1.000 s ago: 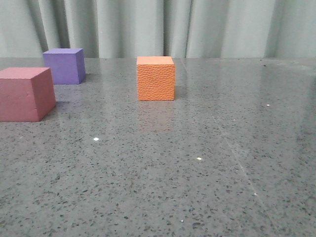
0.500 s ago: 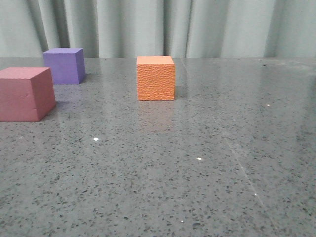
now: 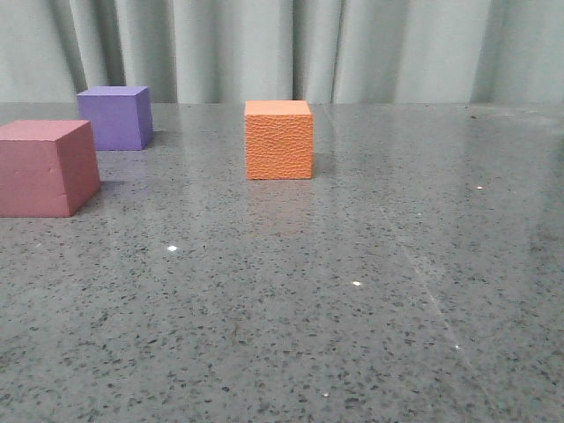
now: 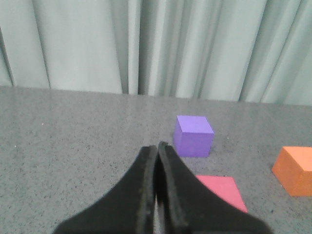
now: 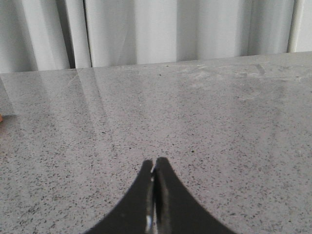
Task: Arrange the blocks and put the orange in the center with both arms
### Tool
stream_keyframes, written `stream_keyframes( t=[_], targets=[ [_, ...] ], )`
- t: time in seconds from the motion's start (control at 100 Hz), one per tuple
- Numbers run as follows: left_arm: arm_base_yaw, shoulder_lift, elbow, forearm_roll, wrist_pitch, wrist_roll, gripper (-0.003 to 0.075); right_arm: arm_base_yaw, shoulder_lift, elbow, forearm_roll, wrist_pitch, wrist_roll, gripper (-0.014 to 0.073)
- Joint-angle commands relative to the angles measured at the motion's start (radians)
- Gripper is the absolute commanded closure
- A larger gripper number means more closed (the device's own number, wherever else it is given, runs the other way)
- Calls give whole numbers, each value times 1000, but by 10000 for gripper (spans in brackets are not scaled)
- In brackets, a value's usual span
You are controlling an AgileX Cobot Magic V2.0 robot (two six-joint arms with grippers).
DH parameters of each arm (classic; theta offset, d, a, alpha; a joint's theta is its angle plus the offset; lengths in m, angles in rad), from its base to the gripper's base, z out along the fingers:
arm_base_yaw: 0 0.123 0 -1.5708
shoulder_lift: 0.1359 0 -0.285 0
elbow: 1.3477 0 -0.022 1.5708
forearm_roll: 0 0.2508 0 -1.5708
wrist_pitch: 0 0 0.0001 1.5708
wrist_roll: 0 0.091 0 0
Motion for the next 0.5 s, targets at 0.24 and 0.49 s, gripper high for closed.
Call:
stream_keyframes(
  t=[0.24,0.49],
  targets=[
    [1,313,-323,0,163,-4,739,-6,-9,-13,2,-90,-10,661],
    [1,354,-327,-5,159,17,708,-6,-9,-13,2,-90,-10,661]
  ],
)
